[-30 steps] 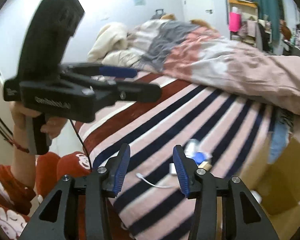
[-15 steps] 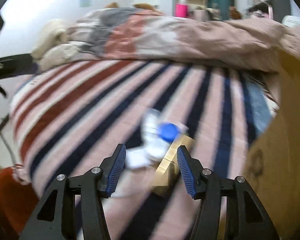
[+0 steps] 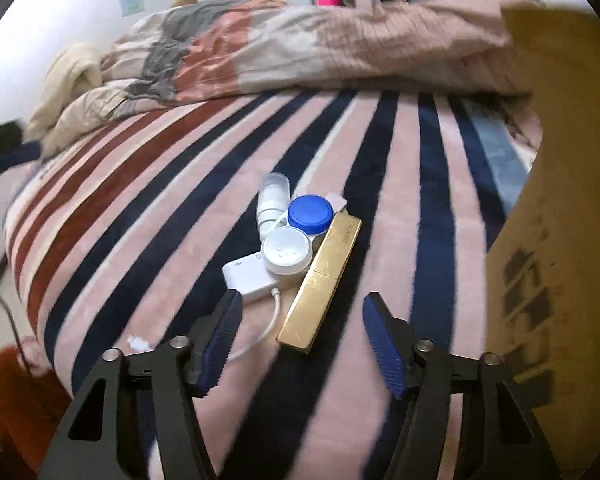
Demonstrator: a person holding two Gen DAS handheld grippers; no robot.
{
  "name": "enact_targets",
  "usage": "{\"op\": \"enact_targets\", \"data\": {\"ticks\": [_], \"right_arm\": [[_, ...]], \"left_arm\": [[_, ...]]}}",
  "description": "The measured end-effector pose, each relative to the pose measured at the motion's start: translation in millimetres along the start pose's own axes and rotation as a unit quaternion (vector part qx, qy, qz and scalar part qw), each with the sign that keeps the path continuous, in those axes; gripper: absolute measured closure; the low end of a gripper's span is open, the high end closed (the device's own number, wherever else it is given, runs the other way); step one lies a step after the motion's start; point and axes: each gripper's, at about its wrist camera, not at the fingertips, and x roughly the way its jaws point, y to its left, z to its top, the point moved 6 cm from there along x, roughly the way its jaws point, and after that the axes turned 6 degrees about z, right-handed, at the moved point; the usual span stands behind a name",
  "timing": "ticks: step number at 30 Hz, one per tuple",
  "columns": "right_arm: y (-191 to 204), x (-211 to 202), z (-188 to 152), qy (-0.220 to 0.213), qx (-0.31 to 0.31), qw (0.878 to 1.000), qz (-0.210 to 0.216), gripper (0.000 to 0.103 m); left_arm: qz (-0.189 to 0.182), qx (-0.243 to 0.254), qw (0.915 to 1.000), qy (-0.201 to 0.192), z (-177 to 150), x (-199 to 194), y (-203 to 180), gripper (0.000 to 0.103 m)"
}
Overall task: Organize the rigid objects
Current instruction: 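Grasp the gold tube with the right gripper and lift it, then lower the gold tube into the cardboard box and open the right gripper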
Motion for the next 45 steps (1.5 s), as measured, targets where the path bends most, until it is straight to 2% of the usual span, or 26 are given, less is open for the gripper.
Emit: {"op": "enact_targets", "data": {"ticks": [3,7,13,22,25,30,34,37,38,40,42,45], "right_arm": [[-12.8,13.5,1.7,0.007,0.029,0.999,-0.016,0.083],[-6.6,1.2,-7.4,0.023,0.0,0.999,-0.028,0.089],[-6.8,-10.5,-30.0,0.06,0.0,0.998,-0.015,0.089],[-7.7,-3.0,-22.7,0.034,0.013,0.999,-0.031,0.09],[0.1,-10.3,-19.2,0.022,-0.01,0.999,-0.036,0.09],[35.2,-30.0,-1.8,-0.014,-0.065,0.998,0.017,0.09],[73.6,-39.7,18.7,-0.031,-0.106,0.99,0.092,0.09],[106.7,-52.1,35.5,-0.043,-0.147,0.976,0.153,0.09],[117.2,-58.0,42.2,-0.048,-0.158,0.971,0.172,0.09],[128.1,-66.3,49.7,-0.057,-0.172,0.966,0.185,0.09],[135.0,-77.3,58.0,-0.072,-0.191,0.961,0.188,0.09],[137.0,-85.7,64.2,-0.085,-0.2,0.957,0.192,0.09]], "left_arm": [[0.005,0.001,1.0,0.002,-1.4,-0.4,1.3,0.02],[0.007,-0.002,1.0,0.004,-3.2,-0.4,3.9,0.02],[-0.003,0.012,0.9999,0.005,-2.6,0.7,-6.3,0.02],[-0.005,0.023,0.9996,0.015,-7.1,4.3,-13.9,0.02],[-0.021,0.024,0.9994,0.017,-10.9,1.6,-18.9,0.02],[-0.035,0.028,0.9988,0.018,-10.1,-2.3,-27.3,0.02],[-0.072,0.01,0.9971,0.023,-3.1,0.0,-35.2,0.021],[-0.084,0.001,0.9962,0.024,6.7,0.6,-41.8,0.034],[-0.091,-0.004,0.9955,0.024,10.3,-0.7,-43.6,0.043],[-0.102,-0.01,0.9946,0.02,17.6,-5.1,-46.1,0.054],[-0.109,-0.016,0.9938,0.01,26.5,-11.1,-48.3,0.069],[-0.117,-0.009,0.9931,-0.003,34.3,-16.4,-55.0,0.079]]}}
